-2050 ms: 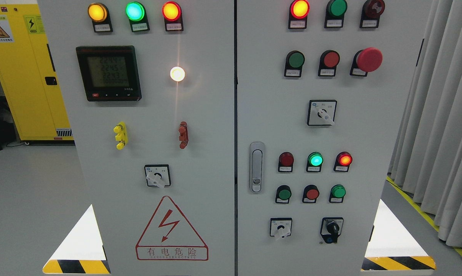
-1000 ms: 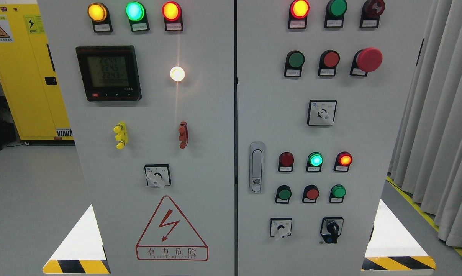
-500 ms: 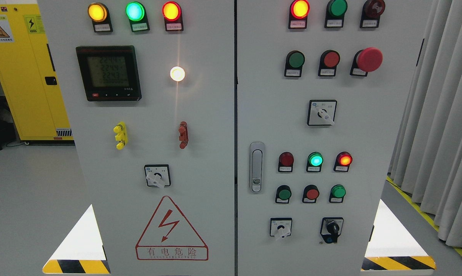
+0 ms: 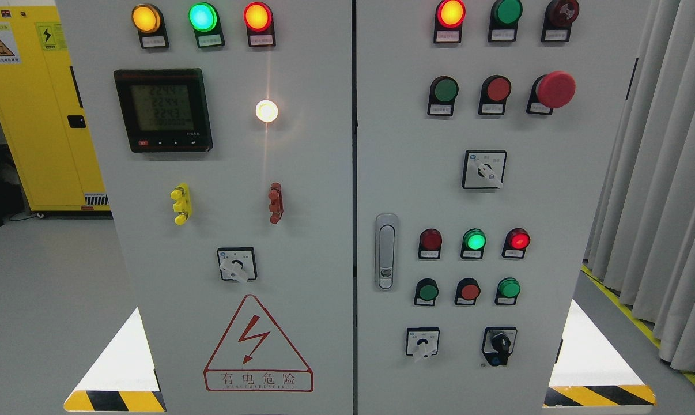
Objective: Press green start button
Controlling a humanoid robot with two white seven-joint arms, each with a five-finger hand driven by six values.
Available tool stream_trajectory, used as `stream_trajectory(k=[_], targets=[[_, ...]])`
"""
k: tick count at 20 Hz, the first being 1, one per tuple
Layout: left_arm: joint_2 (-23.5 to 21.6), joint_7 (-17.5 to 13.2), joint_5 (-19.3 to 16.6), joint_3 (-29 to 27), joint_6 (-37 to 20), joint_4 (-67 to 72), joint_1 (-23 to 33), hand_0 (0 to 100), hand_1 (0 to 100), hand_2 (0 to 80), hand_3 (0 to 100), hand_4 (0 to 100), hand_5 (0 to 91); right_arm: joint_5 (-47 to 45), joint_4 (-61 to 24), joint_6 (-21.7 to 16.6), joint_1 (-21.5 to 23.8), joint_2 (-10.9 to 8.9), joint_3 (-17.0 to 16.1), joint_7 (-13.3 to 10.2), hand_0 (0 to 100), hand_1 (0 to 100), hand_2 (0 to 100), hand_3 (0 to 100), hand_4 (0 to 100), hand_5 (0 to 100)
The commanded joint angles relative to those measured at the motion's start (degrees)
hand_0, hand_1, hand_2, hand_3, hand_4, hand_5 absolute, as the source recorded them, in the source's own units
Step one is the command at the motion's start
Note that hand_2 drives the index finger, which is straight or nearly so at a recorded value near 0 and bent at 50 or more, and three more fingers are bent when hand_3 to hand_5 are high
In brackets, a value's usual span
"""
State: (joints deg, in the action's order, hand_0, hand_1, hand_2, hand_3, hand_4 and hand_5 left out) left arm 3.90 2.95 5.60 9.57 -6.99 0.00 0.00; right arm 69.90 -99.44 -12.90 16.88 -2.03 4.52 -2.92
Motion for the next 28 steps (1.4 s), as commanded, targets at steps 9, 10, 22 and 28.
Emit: stream_trajectory(k=[9, 10, 22, 28], targets=[[1.8, 0.0, -0.1, 0.2, 0.0, -1.7, 1.1, 12, 56, 0.0, 0, 0, 0.0, 0.8, -18.4, -0.1, -13.9, -2.19, -2.1, 1.8, 25, 56, 1, 60, 58, 42], [1.8, 0.0, -0.1, 0.2, 0.0, -1.7, 1.1, 12, 56, 0.0, 0, 0, 0.0, 0.8, -18.3, -0.1, -15.1, -2.19, -2.1, 3.2, 25, 56, 1, 61, 59, 43], [1.8, 0.0, -0.1, 0.2, 0.0, -1.7, 1.1, 12, 56, 0.0, 0, 0, 0.0, 1.0, -12.3, 0.0, -26.5, -1.84, -0.6, 6.6, 26, 57, 0, 61, 61, 43], [1.8, 0.0, -0.1, 0.2, 0.0, -1.7, 1.1, 12, 56, 0.0, 0, 0, 0.0, 1.0, -8.9, 0.0, -27.3, -1.48, 0.2, 7.5, 25, 57, 0, 60, 61, 43]])
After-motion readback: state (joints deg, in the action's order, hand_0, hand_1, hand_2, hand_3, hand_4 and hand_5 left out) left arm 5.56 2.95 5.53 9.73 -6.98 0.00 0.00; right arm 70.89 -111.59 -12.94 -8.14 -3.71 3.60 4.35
